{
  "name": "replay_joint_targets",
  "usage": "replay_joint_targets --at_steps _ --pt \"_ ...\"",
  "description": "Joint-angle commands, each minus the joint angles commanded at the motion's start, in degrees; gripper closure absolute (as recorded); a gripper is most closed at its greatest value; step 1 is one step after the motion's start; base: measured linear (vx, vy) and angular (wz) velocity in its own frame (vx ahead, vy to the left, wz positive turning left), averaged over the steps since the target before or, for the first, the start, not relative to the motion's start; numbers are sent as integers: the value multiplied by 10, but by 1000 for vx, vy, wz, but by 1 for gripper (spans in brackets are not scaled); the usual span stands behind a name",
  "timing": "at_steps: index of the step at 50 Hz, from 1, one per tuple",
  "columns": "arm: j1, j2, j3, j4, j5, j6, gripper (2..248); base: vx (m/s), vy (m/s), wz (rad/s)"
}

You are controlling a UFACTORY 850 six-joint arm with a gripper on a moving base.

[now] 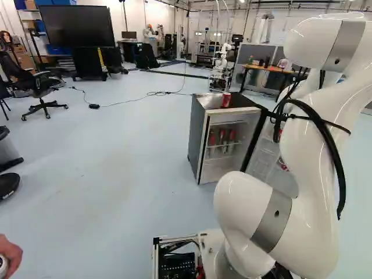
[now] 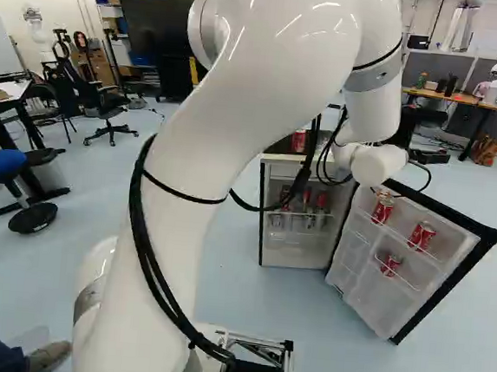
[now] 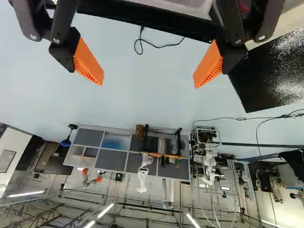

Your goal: Grab a drink from the fridge

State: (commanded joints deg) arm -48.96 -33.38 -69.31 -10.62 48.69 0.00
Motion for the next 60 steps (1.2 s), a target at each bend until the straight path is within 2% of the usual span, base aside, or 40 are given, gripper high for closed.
replay_joint_targets --at_steps 27,49,60 --pt "-27 -50 -66 0 -44 0 3 0 0 0" --pt "-41 -102 -140 0 -126 0 3 0 0 0" --pt "-42 -114 -169 0 -166 0 3 0 0 0"
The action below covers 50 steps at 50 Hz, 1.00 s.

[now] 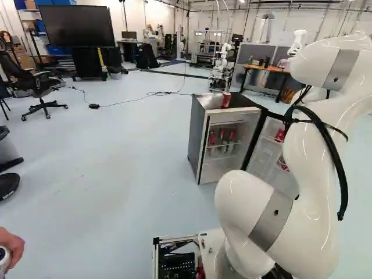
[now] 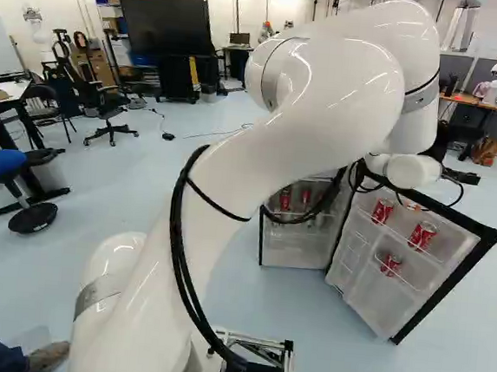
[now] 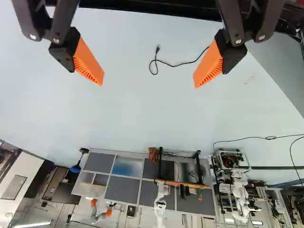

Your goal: Grab a drink from the fridge

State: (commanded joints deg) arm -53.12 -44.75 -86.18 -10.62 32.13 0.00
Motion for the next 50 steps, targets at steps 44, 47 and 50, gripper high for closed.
replay_joint_targets --at_steps 44,47,50 --pt "12 12 -41 0 -212 0 3 0 0 0" --pt "14 9 -50 0 -226 0 3 0 0 0" --pt "17 5 -58 0 -240 0 3 0 0 0"
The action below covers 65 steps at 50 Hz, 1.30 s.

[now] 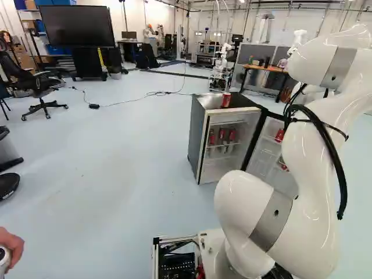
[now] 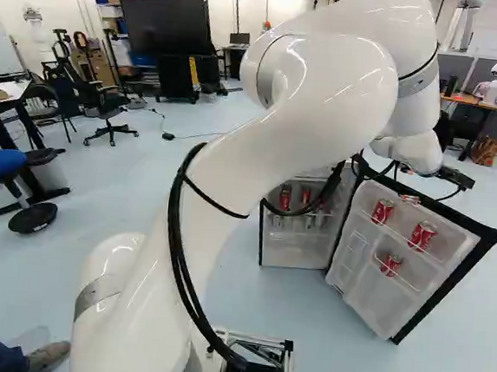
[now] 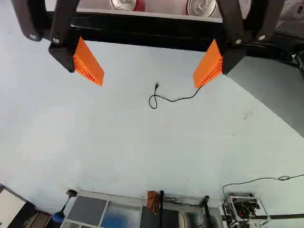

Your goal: Grab a drink from the fridge

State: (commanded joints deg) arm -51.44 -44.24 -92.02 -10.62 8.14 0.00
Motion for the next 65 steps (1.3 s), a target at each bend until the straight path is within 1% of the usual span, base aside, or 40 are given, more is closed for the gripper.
replay_joint_targets --at_steps 14,23,48,65 --pt "10 -19 -45 0 -65 0 3 0 0 0" --pt "14 -34 -79 0 -105 0 3 0 0 0" --pt "8 -84 -185 0 -215 0 3 0 0 0" --pt "4 -135 -266 0 -289 0 3 0 0 0"
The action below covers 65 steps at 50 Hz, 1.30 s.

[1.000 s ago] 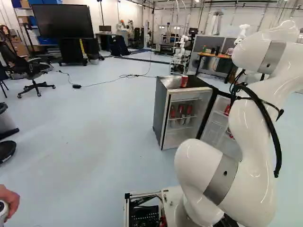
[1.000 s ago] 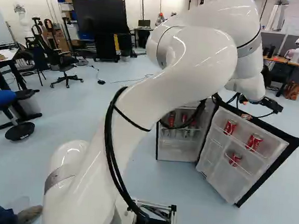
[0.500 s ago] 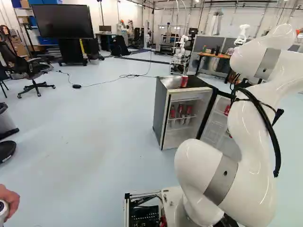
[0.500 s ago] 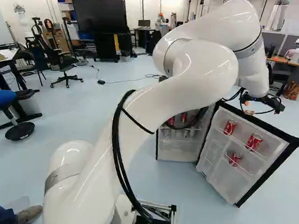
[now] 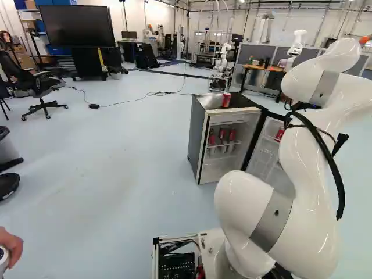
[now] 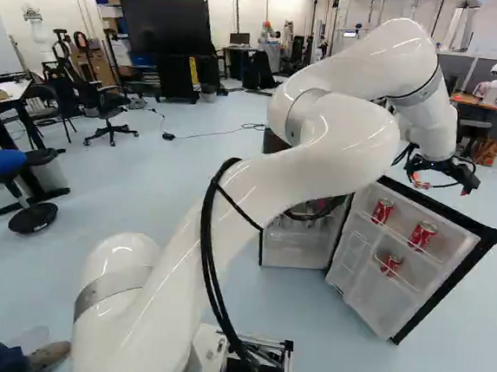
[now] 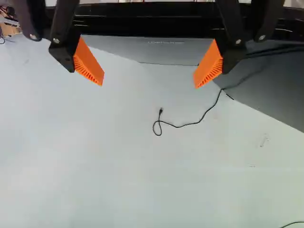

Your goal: Grab a drink from the fridge

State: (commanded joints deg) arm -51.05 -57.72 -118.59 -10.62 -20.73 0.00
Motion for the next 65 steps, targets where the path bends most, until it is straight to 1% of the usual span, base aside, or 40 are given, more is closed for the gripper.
replay_joint_targets --at_steps 5,11,24,41,46,52,65 --pt "-1 -16 -25 0 -18 0 3 0 0 0" --pt "-3 -37 -56 0 -27 0 3 0 0 0" --pt "-6 -84 -128 0 -29 0 3 0 0 0" --pt "-10 -168 -239 0 -30 0 3 0 0 0" --pt "-11 -177 -251 0 -32 0 3 0 0 0" --pt "-11 -181 -255 0 -40 0 3 0 0 0" --pt "-11 -182 -257 0 -78 0 3 0 0 0"
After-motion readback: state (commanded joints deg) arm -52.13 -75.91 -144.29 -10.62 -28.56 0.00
